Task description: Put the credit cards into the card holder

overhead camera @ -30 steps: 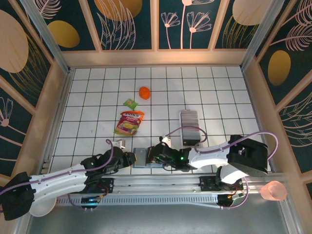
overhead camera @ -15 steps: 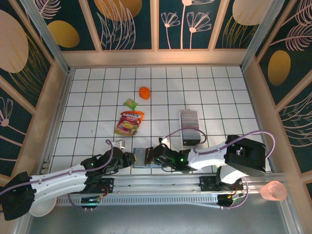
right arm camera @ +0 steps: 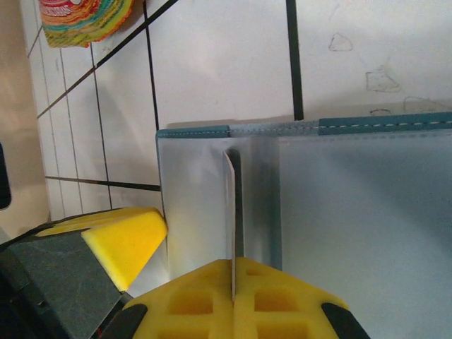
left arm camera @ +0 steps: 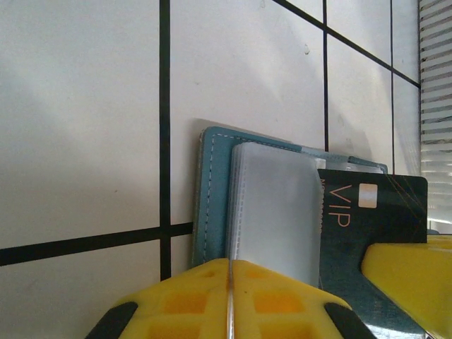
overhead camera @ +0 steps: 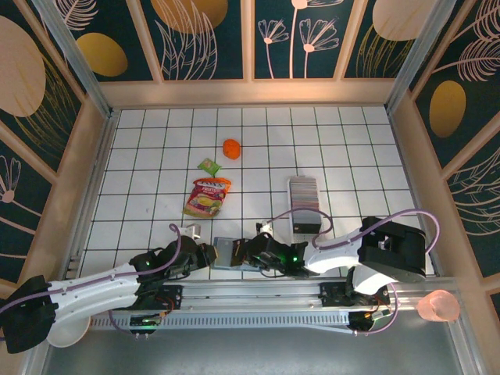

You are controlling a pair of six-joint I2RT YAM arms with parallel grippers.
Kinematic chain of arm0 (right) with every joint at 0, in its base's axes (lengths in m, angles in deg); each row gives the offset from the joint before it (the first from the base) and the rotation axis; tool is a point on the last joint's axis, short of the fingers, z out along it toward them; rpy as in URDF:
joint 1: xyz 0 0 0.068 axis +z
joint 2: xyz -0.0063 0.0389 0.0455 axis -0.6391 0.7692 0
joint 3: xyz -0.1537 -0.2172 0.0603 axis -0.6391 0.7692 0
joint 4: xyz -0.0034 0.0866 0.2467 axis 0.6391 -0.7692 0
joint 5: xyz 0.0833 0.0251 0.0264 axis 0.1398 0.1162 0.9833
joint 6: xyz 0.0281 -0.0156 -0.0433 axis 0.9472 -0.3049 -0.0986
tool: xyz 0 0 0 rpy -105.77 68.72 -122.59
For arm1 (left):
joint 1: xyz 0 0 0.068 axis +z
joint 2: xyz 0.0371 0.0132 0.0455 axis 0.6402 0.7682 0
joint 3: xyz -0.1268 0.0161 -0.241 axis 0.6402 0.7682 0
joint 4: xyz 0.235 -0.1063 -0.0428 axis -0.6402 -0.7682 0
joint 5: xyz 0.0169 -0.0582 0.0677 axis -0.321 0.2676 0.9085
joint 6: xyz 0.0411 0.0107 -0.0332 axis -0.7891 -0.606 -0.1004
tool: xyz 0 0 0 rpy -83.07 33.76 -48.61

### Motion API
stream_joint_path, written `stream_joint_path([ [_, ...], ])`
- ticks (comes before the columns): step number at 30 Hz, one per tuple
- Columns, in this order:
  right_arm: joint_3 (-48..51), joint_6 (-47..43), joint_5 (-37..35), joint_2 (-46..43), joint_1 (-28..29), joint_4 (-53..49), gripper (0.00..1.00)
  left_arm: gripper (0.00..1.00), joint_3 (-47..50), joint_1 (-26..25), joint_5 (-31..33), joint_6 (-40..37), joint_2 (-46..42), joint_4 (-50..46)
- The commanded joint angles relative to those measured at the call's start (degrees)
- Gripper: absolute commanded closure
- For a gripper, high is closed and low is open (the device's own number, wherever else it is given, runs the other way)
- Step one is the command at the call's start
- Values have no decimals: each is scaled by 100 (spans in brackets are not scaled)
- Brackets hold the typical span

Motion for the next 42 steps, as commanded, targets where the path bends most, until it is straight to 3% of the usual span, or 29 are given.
stream_joint_path([
  [1,97,68,48,113,59,263,100,93,92,-2,-85,80,76,21],
  [21,-189,100,-226,576,114,462,99,96,108,-2,-143,89,230,95],
  [28,-712,-129,-722,111,204,-1509,54,97,142,-5,-134,104,159,84],
  [30,-981,-207,-843,83,223,-2153,46,97,154,-2,-129,113,145,75],
  [34,-1344,-360,-991,133,284,-2766,45,97,173,-2,-121,129,114,97],
  [42,-1627,-335,-884,575,305,-2826,57,98,171,-6,-138,129,114,101],
])
